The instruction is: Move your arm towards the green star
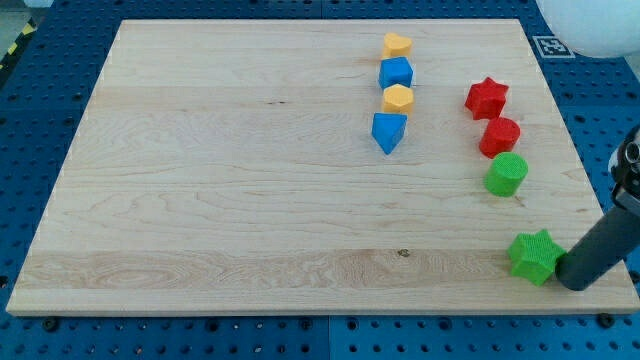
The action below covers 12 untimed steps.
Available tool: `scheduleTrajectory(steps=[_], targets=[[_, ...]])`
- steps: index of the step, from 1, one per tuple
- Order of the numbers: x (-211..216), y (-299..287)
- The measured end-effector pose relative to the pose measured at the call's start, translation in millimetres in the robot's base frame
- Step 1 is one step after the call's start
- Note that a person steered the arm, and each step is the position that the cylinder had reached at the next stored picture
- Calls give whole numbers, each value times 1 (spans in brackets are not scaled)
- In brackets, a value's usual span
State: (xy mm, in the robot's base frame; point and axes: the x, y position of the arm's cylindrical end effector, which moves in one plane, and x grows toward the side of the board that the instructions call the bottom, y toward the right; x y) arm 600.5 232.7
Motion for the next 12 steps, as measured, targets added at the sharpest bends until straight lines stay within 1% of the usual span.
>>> scheduleTrajectory(steps=[2, 4, 5, 6, 8, 9, 11, 12], targets=[[-2, -38], [-23, -47], [-23, -34], [-21, 2], [-21, 9], [-11, -22], [-9, -30], [3, -43]])
